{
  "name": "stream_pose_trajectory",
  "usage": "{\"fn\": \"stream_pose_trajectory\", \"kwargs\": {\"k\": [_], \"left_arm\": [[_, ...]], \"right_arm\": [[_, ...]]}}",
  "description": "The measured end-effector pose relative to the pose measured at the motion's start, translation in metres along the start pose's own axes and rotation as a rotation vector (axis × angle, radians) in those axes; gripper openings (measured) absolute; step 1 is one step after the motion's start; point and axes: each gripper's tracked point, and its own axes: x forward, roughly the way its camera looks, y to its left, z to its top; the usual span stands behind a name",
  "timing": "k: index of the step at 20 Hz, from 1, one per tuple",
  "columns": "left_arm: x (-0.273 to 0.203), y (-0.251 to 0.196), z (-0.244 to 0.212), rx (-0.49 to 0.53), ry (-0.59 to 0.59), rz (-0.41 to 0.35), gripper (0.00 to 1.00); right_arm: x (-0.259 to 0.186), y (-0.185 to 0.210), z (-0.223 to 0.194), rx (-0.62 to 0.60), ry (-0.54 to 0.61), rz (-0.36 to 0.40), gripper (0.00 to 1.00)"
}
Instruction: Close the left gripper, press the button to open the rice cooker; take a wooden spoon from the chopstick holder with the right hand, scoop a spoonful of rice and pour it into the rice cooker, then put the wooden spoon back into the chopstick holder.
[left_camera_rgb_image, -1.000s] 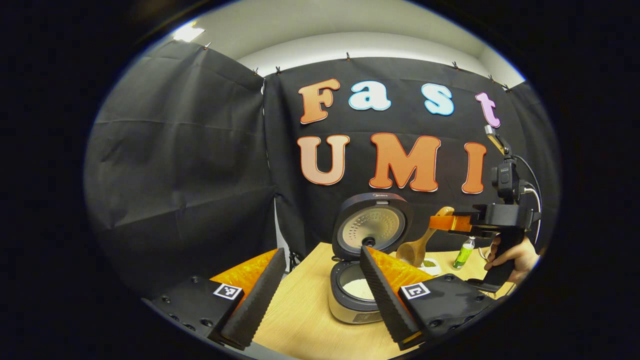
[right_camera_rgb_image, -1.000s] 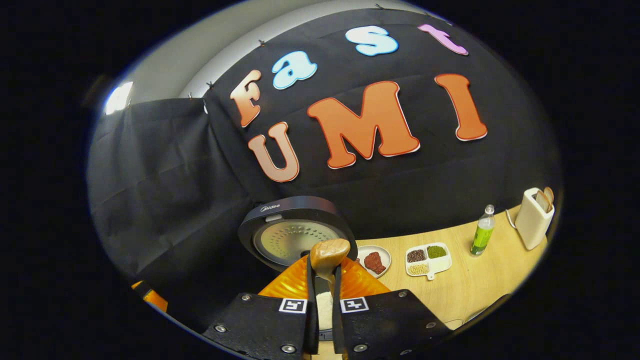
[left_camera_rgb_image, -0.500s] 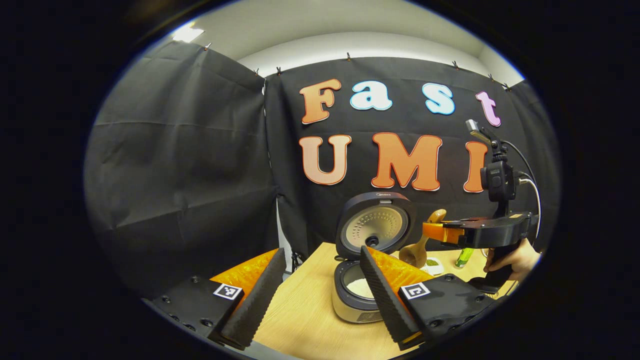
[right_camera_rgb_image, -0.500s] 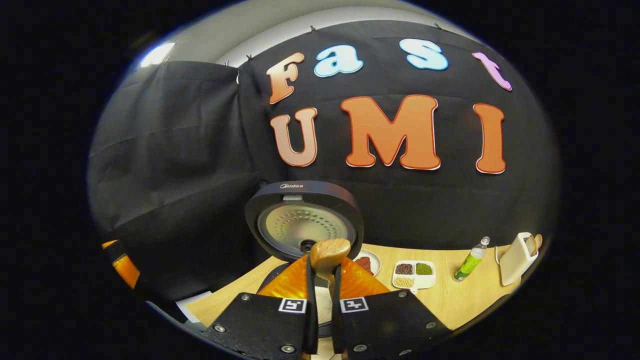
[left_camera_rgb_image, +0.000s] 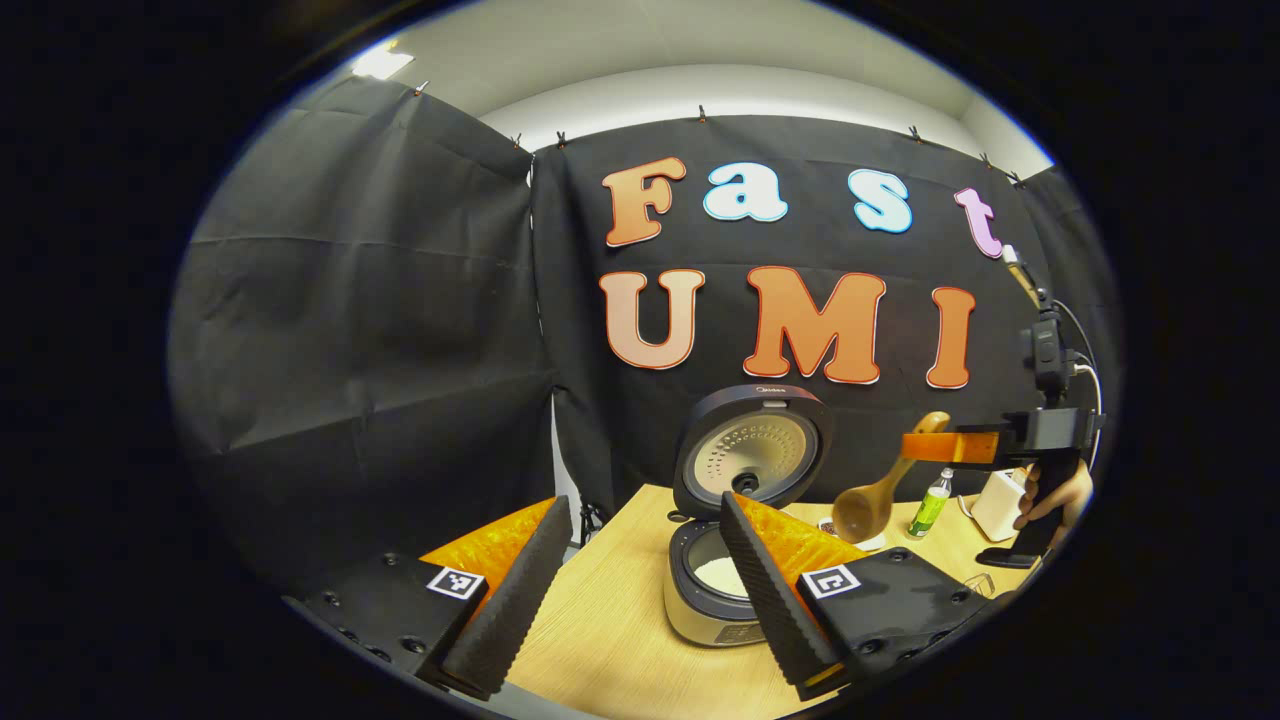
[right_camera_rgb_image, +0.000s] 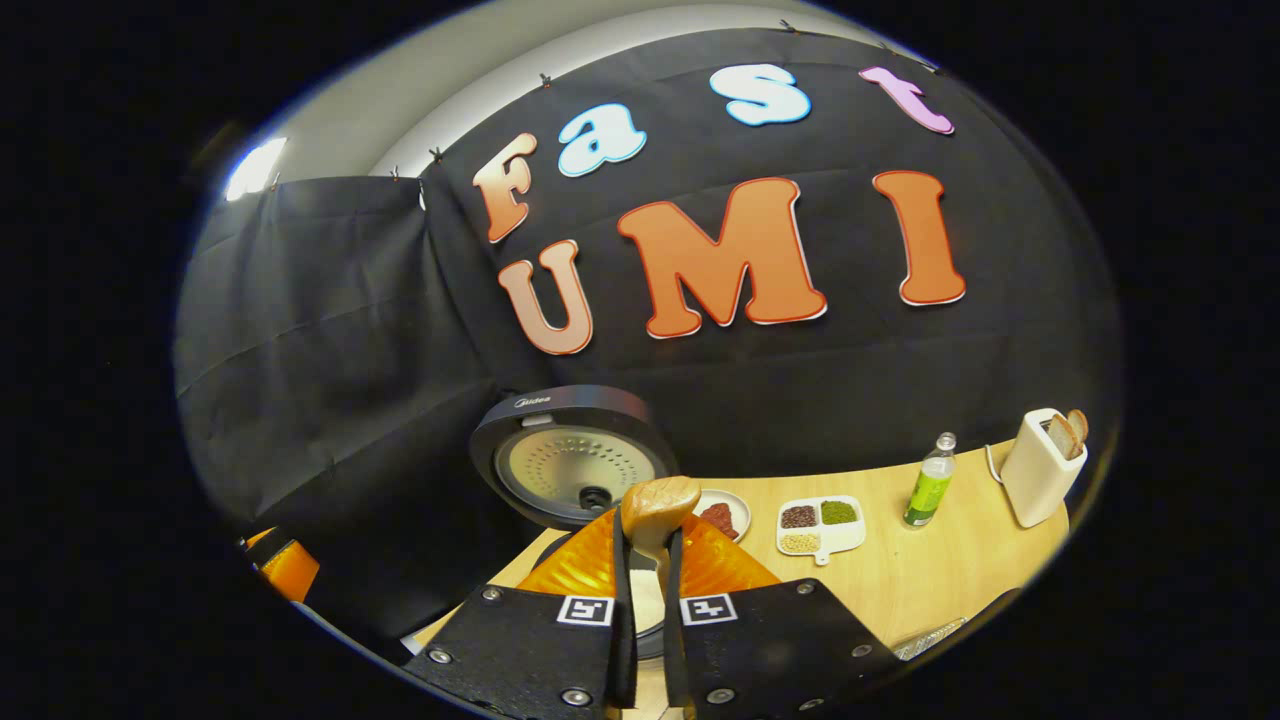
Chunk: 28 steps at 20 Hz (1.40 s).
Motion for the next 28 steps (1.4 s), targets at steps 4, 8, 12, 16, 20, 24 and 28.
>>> {"fn": "stream_pose_trajectory", "kwargs": {"k": [4, 8, 12, 16, 20, 24, 28], "left_arm": [[0.004, -0.004, 0.000, -0.004, -0.003, -0.017, 0.99], [0.008, -0.010, -0.004, -0.011, 0.003, -0.029, 0.98], [0.013, -0.021, -0.010, -0.010, 0.014, -0.047, 0.98], [0.015, -0.036, -0.017, -0.004, 0.028, -0.069, 0.97], [0.018, -0.046, -0.020, 0.002, 0.034, -0.082, 0.97], [0.018, -0.051, -0.022, -0.015, 0.043, -0.084, 0.98], [0.015, -0.047, -0.022, 0.000, 0.041, -0.064, 0.97]], "right_arm": [[-0.041, -0.055, -0.006, 0.079, 0.010, -0.066, 0.10], [-0.089, -0.126, -0.019, 0.101, 0.007, -0.191, 0.10], [-0.134, -0.185, -0.039, 0.110, 0.015, -0.291, 0.10], [-0.166, -0.232, -0.071, 0.141, 0.059, -0.386, 0.10], [-0.184, -0.245, -0.098, 0.169, 0.097, -0.400, 0.10], [-0.179, -0.255, -0.121, 0.185, 0.133, -0.400, 0.10], [-0.166, -0.263, -0.140, 0.202, 0.166, -0.395, 0.10]]}}
